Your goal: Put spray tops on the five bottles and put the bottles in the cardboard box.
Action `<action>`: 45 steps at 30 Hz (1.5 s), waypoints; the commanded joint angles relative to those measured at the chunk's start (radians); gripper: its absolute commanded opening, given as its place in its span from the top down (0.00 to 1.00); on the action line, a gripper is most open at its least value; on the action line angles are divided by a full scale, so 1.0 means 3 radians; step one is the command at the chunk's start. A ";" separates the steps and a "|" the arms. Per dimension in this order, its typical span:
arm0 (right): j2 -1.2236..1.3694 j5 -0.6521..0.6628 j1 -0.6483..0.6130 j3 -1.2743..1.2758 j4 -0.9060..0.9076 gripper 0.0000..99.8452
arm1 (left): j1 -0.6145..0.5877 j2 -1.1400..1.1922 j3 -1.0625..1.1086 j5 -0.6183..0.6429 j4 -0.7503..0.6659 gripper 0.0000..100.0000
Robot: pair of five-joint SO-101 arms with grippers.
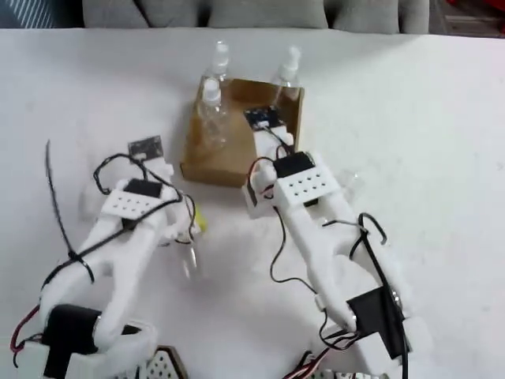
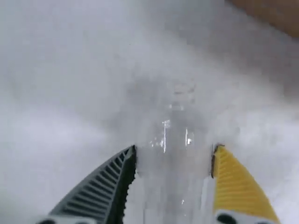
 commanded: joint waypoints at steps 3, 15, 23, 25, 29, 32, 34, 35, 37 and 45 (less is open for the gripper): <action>-0.0120 0.0036 0.0028 -0.0020 -0.0038 0.94 | -0.0008 -0.0013 -0.0087 0.0015 -0.0061 0.70; -0.0120 0.0036 0.0028 -0.0020 -0.0038 0.94 | 0.0008 -0.0003 -0.0061 0.0015 -0.0066 0.74; -0.0120 0.0041 0.0028 -0.0020 -0.0038 0.94 | 0.0013 -0.0003 0.0005 0.0031 -0.0092 0.74; -0.0120 0.0041 0.0028 -0.0020 -0.0038 0.94 | 0.0013 -0.0003 0.0005 0.0020 -0.0092 0.74; -0.0120 0.0041 0.0028 -0.0020 -0.0038 0.94 | 0.0013 -0.0003 0.0005 0.0020 -0.0092 0.74; -0.0120 0.0041 0.0028 -0.0020 -0.0038 0.94 | 0.0013 -0.0003 0.0005 0.0020 -0.0092 0.74; -0.0120 0.0041 0.0028 -0.0020 -0.0038 0.94 | 0.0013 -0.0003 0.0005 0.0020 -0.0092 0.74; -0.0120 0.0041 0.0028 -0.0020 -0.0038 0.94 | 0.0013 -0.0003 0.0005 0.0020 -0.0092 0.74; -0.0120 0.0041 0.0028 -0.0020 -0.0038 0.94 | 0.0013 0.0003 0.0005 0.0020 -0.0092 0.74; -0.0120 0.0041 0.0028 -0.0020 -0.0033 0.94 | -0.0008 0.0442 -0.0143 0.0026 -0.0143 0.68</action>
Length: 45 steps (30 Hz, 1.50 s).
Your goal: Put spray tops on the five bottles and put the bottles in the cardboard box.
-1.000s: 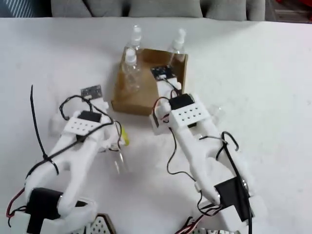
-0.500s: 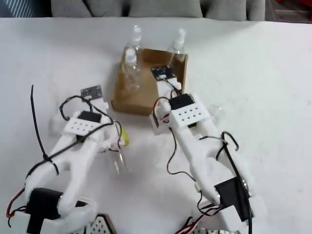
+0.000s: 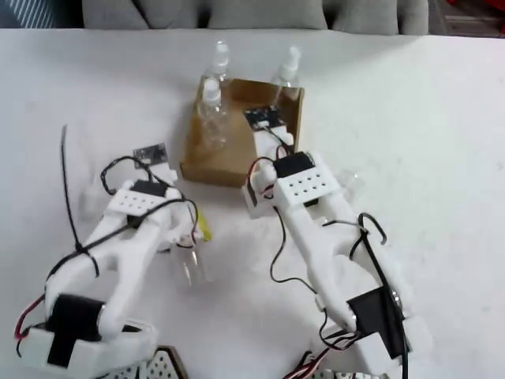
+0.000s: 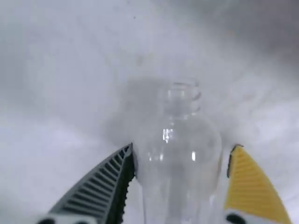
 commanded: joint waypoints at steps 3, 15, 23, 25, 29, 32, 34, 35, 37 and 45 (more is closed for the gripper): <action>-0.0120 0.0041 0.0028 -0.0020 -0.0033 0.94 | -0.0018 0.0279 -0.0210 0.0020 -0.0092 0.68; -0.0125 0.0041 0.0028 -0.0020 -0.0033 0.94 | 0.0003 0.0289 -0.0276 -0.0092 -0.0138 0.98; -0.0125 0.0041 0.0028 -0.0020 -0.0028 0.94 | -0.0018 0.0284 -0.0297 -0.1043 -0.0113 0.97; -0.0125 0.0041 0.0028 -0.0020 -0.0028 0.94 | -0.0013 0.0284 -0.0302 -0.1591 -0.0113 0.97; -0.0125 0.0041 0.0028 -0.0020 -0.0028 0.94 | -0.0028 0.0284 -0.0373 -0.2000 -0.0107 0.97; -0.0125 0.0041 0.0028 -0.0020 -0.0028 0.94 | -0.0023 0.0284 -0.0414 -0.1892 0.0051 0.92; -0.0125 0.0041 0.0028 -0.0020 -0.0033 0.94 | -0.0023 0.0284 -0.0486 -0.1678 0.0230 0.82; -0.0125 0.0041 0.0028 -0.0020 -0.0033 0.94 | -0.0023 0.0284 -0.0517 -0.1601 0.0297 0.77; -0.0125 0.0041 0.0028 -0.0020 -0.0033 0.94 | -0.0023 0.0284 -0.0542 -0.1534 0.0343 0.69; -0.0125 0.0041 0.0028 -0.0020 -0.0033 0.94 | -0.0105 0.0284 -0.0675 -0.1626 0.0368 0.67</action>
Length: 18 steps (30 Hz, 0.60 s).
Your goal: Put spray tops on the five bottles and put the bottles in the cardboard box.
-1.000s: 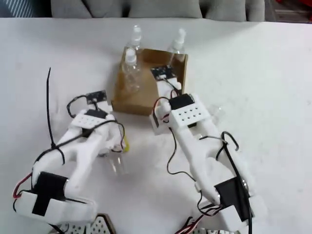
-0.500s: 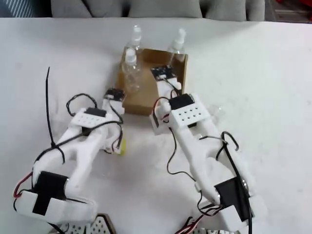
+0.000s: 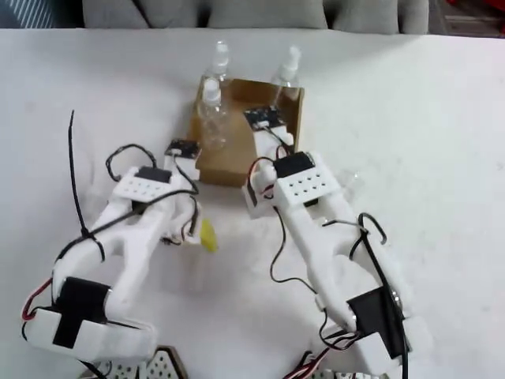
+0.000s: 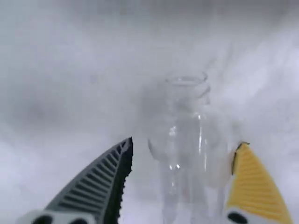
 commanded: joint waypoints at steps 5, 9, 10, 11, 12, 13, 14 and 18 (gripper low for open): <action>-0.0125 0.0041 0.0028 -0.0020 -0.0033 0.94 | -0.0161 -0.0013 -0.0348 -0.0020 0.0235 0.67; -0.0125 0.0041 0.0028 -0.0020 -0.0033 0.94 | -0.0146 0.0003 -0.0358 0.0015 0.0235 0.67; -0.0125 0.0046 0.0028 -0.0020 -0.0033 0.94 | -0.0146 0.0008 -0.0353 0.0072 0.0230 0.67; -0.0125 0.0046 0.0028 -0.0020 -0.0033 0.94 | -0.0146 0.0013 -0.0343 0.0159 0.0225 0.67; -0.0125 0.0046 0.0028 -0.0020 -0.0033 0.94 | -0.0141 0.0013 -0.0332 0.0240 0.0205 0.67; -0.0125 0.0046 0.0028 -0.0020 -0.0033 0.94 | -0.0130 0.0013 -0.0327 0.0307 0.0179 0.67; -0.0125 0.0046 0.0028 -0.0020 -0.0033 0.94 | -0.0095 0.0013 -0.0327 0.0348 0.0159 0.67; -0.0125 0.0046 0.0028 -0.0020 -0.0033 0.94 | 0.0049 0.0013 -0.0251 0.0373 0.0082 0.67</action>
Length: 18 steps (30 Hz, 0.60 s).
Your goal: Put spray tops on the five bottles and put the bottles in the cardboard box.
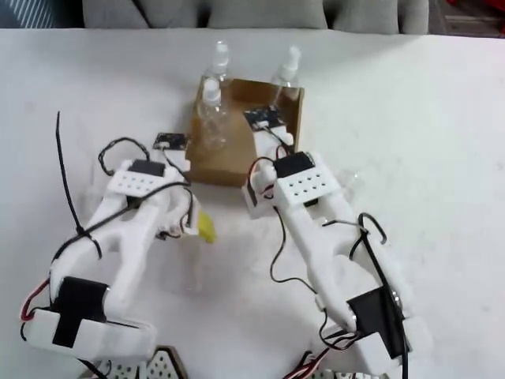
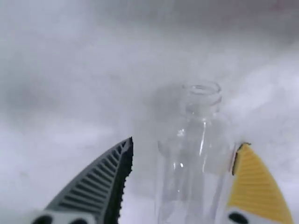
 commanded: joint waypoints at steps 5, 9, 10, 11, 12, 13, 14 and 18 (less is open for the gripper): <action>-0.0125 0.0031 0.0028 -0.0020 -0.0033 0.94 | 0.0248 0.0013 0.0087 0.0061 -0.0368 0.76; -0.0125 0.0031 0.0028 -0.0020 -0.0028 0.94 | 0.0335 0.0013 0.0184 0.0061 -0.0465 0.82; -0.0125 0.0031 0.0028 -0.0020 -0.0028 0.94 | 0.0340 0.0013 0.0189 0.0061 -0.0455 0.82; -0.0125 0.0031 0.0028 -0.0020 -0.0028 0.94 | 0.0340 0.0008 0.0189 0.0061 -0.0455 0.83; -0.0125 0.0031 0.0028 -0.0020 -0.0028 0.94 | 0.0340 0.0008 0.0189 0.0061 -0.0455 0.84; -0.0125 0.0031 0.0028 -0.0020 -0.0023 0.94 | 0.0340 0.0008 0.0189 0.0056 -0.0455 0.86; -0.0125 0.0031 0.0028 -0.0020 -0.0023 0.94 | 0.0340 0.0003 0.0189 0.0056 -0.0455 0.89; -0.0125 0.0031 0.0028 -0.0020 -0.0023 0.94 | 0.0340 -0.0013 0.0189 0.0051 -0.0450 0.96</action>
